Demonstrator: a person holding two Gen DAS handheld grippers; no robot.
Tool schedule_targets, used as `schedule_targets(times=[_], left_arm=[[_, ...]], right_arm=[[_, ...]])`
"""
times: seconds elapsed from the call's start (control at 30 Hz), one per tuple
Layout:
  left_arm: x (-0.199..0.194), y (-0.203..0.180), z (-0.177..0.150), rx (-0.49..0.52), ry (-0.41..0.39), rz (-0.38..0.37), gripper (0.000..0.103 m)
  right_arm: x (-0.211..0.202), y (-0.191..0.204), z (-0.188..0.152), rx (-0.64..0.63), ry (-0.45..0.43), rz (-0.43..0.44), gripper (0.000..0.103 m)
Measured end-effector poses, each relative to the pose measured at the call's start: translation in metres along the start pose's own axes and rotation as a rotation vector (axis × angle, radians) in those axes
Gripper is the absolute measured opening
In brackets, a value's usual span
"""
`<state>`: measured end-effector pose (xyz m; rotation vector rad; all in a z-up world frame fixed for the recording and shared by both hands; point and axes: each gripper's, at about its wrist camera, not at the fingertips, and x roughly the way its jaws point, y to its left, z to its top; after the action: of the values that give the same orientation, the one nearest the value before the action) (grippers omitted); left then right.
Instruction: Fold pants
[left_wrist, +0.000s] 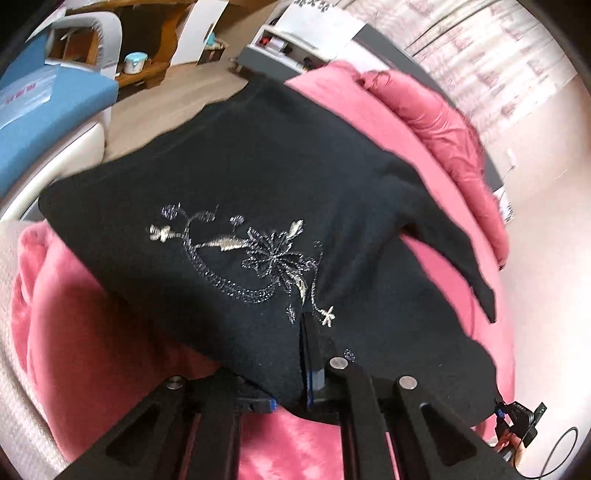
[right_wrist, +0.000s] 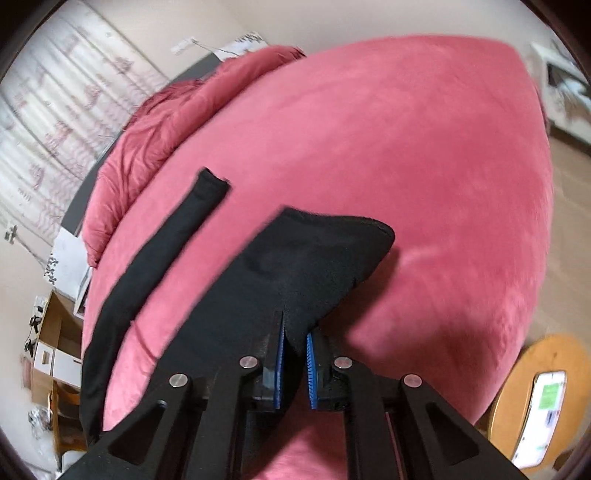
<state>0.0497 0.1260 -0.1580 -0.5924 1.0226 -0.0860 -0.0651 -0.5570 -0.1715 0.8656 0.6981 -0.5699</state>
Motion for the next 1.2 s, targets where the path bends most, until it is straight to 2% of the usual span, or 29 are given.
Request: schedule_targets(times=[0.07,0.13,0.2,0.23,0.27,0.3,0.37,0.47,0.53,0.63,0.67,0.73,0.77,0.83,0.87,1.03,1.1,1.2], left_arm=[[0.005,0.001,0.001,0.004,0.026,0.017,0.015],[0.003,0.0,0.004,0.006,0.034,0.021,0.025],[-0.002,-0.001,0.006,0.019,0.056,0.035,0.03],[-0.005,0.001,0.004,0.021,0.074,0.037,0.031],[-0.013,0.001,0.004,0.015,0.093,0.033,0.032],[-0.02,0.002,0.003,0.008,0.086,0.024,0.032],[-0.04,0.001,0.001,-0.005,0.034,0.001,0.032],[-0.076,-0.009,0.003,0.036,-0.103,-0.017,0.032],[-0.086,-0.019,0.007,0.087,-0.138,-0.04,0.033],[-0.081,-0.055,0.021,0.162,-0.164,-0.101,0.036],[-0.072,-0.072,0.027,0.182,-0.149,-0.162,0.04],[-0.052,-0.094,0.039,0.194,-0.121,-0.216,0.044],[-0.035,-0.112,0.045,0.215,-0.102,-0.256,0.051],[-0.011,-0.128,0.053,0.21,-0.065,-0.272,0.053],[0.011,-0.141,0.059,0.207,-0.033,-0.311,0.054],[0.081,-0.164,0.074,0.101,0.053,-0.306,0.055],[0.09,-0.162,0.072,0.058,0.046,-0.328,0.055],[0.108,-0.171,0.075,0.052,-0.002,-0.297,0.056]], right_arm=[[0.01,-0.01,-0.005,0.015,0.041,-0.007,0.012],[0.013,-0.013,-0.005,0.018,0.043,0.011,0.013],[0.009,-0.013,-0.002,-0.002,0.045,0.01,0.022],[0.005,-0.01,0.0,-0.024,0.041,-0.006,0.029],[-0.002,-0.007,0.004,-0.063,0.023,-0.041,0.037],[-0.009,-0.003,0.008,-0.095,-0.004,-0.072,0.04],[-0.027,0.001,0.016,-0.136,-0.072,-0.113,0.042],[-0.051,0.005,0.027,-0.17,-0.152,-0.138,0.046],[-0.055,0.015,0.036,-0.179,-0.168,-0.116,0.046],[-0.046,0.031,0.046,-0.177,-0.144,-0.057,0.046],[-0.04,0.037,0.049,-0.172,-0.131,-0.041,0.046],[-0.024,0.051,0.054,-0.17,-0.098,0.003,0.046],[-0.014,0.06,0.056,-0.178,-0.079,0.017,0.046],[0.006,0.073,0.058,-0.194,-0.047,0.032,0.047],[0.019,0.081,0.06,-0.201,-0.024,0.044,0.048],[0.069,0.102,0.071,-0.124,0.042,0.124,0.05],[0.087,0.107,0.075,-0.102,0.05,0.15,0.05],[0.113,0.121,0.085,-0.115,0.062,0.145,0.056]])
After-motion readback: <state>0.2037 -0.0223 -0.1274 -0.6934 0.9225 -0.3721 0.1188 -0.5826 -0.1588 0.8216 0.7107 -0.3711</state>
